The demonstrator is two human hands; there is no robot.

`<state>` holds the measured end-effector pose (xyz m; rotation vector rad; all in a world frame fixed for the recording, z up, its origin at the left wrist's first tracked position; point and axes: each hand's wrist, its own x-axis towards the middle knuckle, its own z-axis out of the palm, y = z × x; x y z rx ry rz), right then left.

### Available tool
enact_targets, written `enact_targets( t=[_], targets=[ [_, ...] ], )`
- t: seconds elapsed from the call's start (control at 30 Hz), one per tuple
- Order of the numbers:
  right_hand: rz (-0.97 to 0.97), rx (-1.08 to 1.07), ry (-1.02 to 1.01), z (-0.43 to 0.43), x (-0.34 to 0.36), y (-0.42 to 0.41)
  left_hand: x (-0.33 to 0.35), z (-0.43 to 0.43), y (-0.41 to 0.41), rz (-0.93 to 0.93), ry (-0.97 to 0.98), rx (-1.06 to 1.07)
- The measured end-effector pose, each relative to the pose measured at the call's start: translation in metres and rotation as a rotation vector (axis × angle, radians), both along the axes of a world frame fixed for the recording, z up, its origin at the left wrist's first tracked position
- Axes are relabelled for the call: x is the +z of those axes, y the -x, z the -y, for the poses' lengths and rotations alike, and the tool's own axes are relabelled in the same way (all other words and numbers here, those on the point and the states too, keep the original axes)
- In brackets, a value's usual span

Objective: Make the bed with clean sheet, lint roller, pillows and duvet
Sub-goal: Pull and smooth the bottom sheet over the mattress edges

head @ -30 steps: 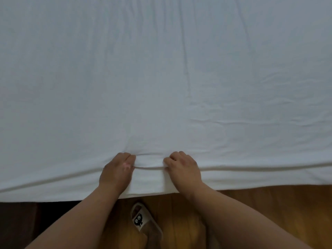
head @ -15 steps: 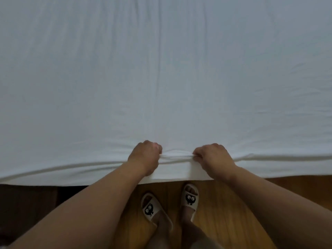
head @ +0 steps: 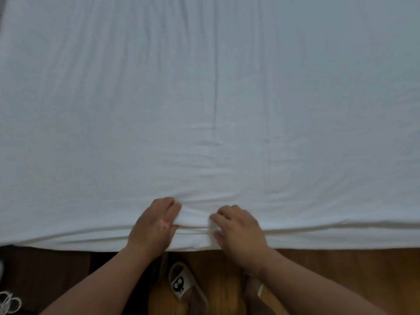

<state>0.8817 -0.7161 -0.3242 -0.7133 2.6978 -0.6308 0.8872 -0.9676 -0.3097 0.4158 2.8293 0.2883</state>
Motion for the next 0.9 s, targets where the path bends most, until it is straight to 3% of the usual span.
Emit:
enact_targets(
  t=[0.17, 0.43, 0.6, 0.8, 0.9],
  targets=[
    [-0.008, -0.002, -0.034, 0.079, -0.002, 0.004, -0.004, 0.046, 0.004, -0.051, 0.089, -0.008],
    [0.113, -0.073, -0.193, 0.102, 0.002, 0.020, -0.006, 0.057, 0.038, 0.262, 0.086, 0.030],
    [0.209, -0.087, -0.145, 0.091, 0.015, -0.002, 0.000, 0.054, 0.020, 0.385, 0.106, -0.075],
    [0.137, -0.081, -0.184, 0.122, 0.017, -0.021, 0.003, 0.093, -0.002, 0.336, -0.079, -0.070],
    [0.064, -0.035, -0.120, 0.170, 0.014, -0.027, -0.001, 0.157, -0.020, 0.157, -0.097, -0.076]
  ],
)
